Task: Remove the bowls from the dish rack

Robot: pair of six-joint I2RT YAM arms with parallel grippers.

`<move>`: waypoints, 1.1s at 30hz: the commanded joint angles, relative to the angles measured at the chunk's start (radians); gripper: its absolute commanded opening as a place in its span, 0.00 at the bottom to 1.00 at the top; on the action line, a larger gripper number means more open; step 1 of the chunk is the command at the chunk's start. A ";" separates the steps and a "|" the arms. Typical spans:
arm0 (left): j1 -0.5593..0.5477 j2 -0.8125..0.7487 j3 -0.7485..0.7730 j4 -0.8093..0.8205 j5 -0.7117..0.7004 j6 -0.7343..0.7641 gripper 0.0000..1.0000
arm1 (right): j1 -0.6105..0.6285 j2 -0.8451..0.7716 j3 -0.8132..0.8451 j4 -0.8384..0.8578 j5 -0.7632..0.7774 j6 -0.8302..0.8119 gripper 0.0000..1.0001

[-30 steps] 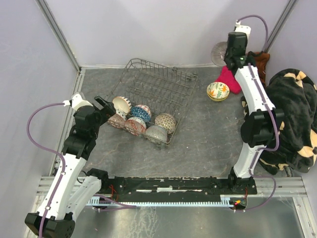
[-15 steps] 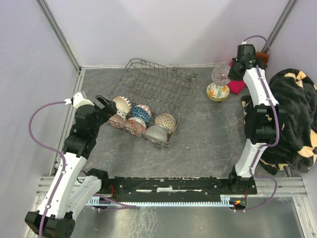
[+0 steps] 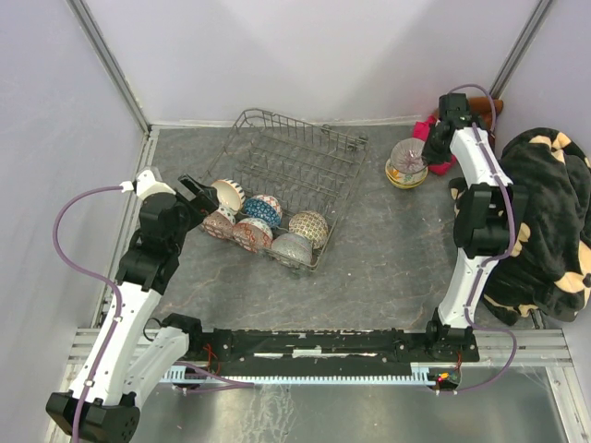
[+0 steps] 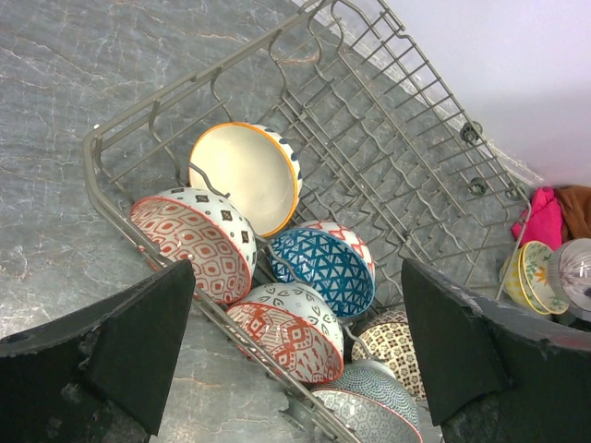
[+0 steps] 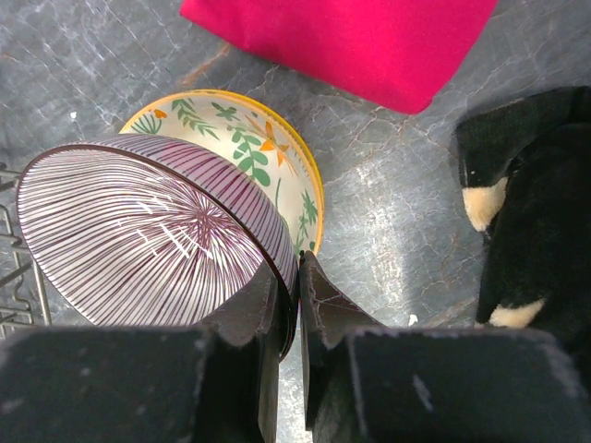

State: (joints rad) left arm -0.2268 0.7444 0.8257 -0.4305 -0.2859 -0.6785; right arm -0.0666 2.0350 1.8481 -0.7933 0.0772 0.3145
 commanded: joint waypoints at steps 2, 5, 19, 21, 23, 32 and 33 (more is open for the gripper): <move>-0.003 -0.002 0.038 0.050 0.007 0.008 0.99 | -0.003 0.025 0.060 -0.001 -0.021 0.018 0.01; -0.004 -0.001 0.034 0.053 0.006 0.005 0.99 | -0.003 0.041 0.064 -0.008 -0.017 0.019 0.01; -0.004 -0.004 0.019 0.055 -0.004 0.002 0.99 | -0.002 0.095 0.081 -0.017 0.002 0.050 0.01; -0.004 -0.004 0.019 0.055 -0.004 0.002 0.99 | -0.002 0.099 0.080 -0.013 0.004 0.054 0.01; -0.003 -0.004 0.017 0.055 -0.006 0.002 0.99 | -0.004 0.103 0.080 -0.013 0.003 0.056 0.01; -0.005 -0.003 0.011 0.056 -0.006 -0.001 0.99 | -0.008 0.110 0.071 -0.008 -0.001 0.066 0.03; -0.003 -0.003 0.011 0.055 -0.006 -0.001 0.99 | -0.008 0.111 0.070 -0.006 -0.003 0.068 0.05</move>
State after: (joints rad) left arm -0.2272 0.7464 0.8257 -0.4164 -0.2863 -0.6785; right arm -0.0673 2.1448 1.8759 -0.8272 0.0757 0.3626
